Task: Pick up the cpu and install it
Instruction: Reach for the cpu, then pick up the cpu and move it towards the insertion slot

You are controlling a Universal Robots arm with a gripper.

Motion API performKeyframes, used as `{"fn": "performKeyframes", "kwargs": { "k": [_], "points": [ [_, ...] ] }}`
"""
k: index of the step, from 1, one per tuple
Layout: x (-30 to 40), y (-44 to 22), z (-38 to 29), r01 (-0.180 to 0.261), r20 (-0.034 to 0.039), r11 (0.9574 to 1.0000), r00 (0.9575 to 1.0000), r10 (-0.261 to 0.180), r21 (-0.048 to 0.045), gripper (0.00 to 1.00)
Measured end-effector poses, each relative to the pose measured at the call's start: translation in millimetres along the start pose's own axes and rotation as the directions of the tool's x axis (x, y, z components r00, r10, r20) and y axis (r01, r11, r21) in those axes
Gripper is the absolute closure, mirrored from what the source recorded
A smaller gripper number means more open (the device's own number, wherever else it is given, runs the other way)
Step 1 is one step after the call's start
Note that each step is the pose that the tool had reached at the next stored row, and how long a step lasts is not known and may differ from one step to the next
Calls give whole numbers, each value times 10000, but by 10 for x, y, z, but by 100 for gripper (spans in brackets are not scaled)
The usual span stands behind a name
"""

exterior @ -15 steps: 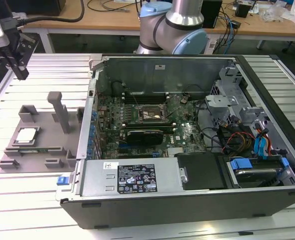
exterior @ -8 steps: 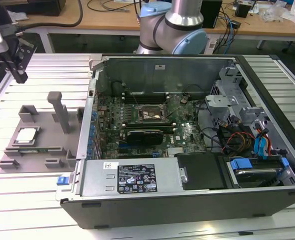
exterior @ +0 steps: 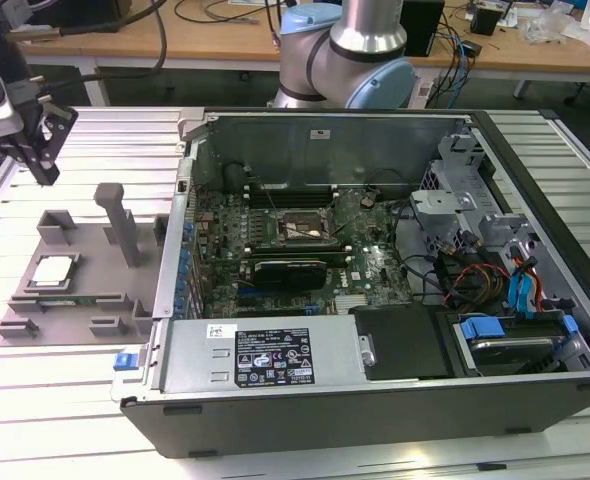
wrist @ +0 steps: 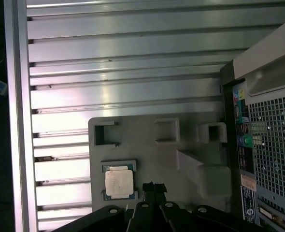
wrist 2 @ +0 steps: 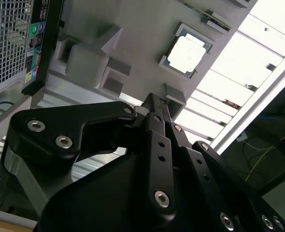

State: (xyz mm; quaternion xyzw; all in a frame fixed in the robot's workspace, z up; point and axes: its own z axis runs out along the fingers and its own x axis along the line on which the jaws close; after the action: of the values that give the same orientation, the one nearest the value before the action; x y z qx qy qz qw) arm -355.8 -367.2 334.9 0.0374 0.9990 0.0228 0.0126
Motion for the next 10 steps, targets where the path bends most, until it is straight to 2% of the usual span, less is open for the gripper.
{"fn": "performKeyframes", "kwargs": {
  "k": [3,10],
  "points": [
    [4,-53,48,0,0,10000,10000,0,-6,89],
    [4,-54,54,-1,-2,10000,10000,1,-4,89]
  ]
}}
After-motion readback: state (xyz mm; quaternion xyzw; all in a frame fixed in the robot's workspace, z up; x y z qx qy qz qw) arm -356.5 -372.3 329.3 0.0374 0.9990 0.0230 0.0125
